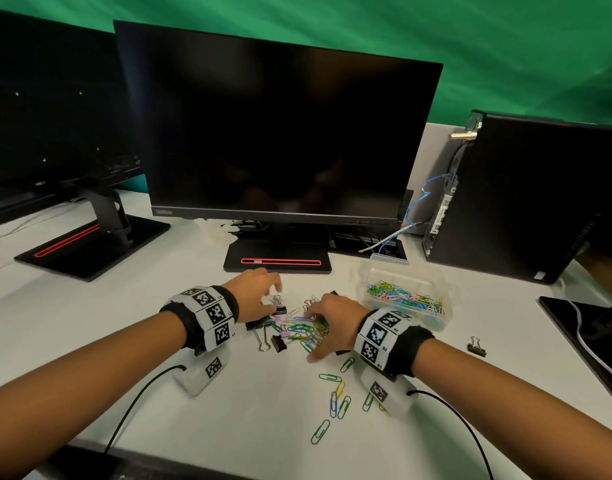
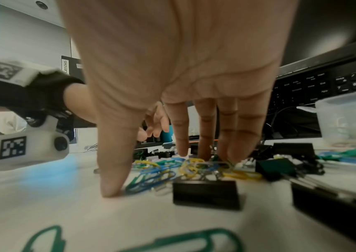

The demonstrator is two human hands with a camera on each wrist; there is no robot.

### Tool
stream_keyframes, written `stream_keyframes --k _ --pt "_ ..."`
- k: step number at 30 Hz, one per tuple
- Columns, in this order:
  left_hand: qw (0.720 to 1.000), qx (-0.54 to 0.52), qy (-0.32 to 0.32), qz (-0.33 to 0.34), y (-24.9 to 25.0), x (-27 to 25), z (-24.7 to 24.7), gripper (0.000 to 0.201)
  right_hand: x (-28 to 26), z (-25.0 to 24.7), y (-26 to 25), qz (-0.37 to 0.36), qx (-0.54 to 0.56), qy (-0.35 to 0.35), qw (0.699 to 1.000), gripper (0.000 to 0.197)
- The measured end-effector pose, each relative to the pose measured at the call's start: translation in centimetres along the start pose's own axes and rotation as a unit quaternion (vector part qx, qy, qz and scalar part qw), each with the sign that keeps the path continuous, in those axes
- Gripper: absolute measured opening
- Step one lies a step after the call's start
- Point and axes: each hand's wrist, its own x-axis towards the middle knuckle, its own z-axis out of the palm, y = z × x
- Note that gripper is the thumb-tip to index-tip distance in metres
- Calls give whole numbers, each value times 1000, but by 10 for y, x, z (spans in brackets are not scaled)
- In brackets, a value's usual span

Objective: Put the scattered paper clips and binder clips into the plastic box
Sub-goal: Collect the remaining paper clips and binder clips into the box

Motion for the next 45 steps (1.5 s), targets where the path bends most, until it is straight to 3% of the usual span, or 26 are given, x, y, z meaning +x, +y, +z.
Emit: stream_keyframes --k 6,13,18,23,31,36,40,45 --pt "993 18 -74 95 14 -10 6 28 6 -1 -8 -37 -6 7 999 63" --pt "991 16 -67 111 3 -24 5 27 1 -1 -5 -73 3 4 997 38" --pt "994 22 -64 85 -10 -34 0 21 -11 -1 3 -83 24 0 996 24" --pt "994 35 -69 72 -2 -30 2 27 -1 -4 -5 -55 43 42 997 31" --pt "993 48 -91 58 1 -28 5 27 16 7 -21 -52 -16 -9 998 34" --pt "995 57 -74 39 -3 -27 4 31 -6 9 -13 -99 17 -1 995 37" --pt "996 32 -63 63 11 -26 10 36 -31 13 -4 -135 41 -5 990 43" --pt "990 72 -95 80 34 -29 22 49 -53 7 9 -136 65 -23 988 41"
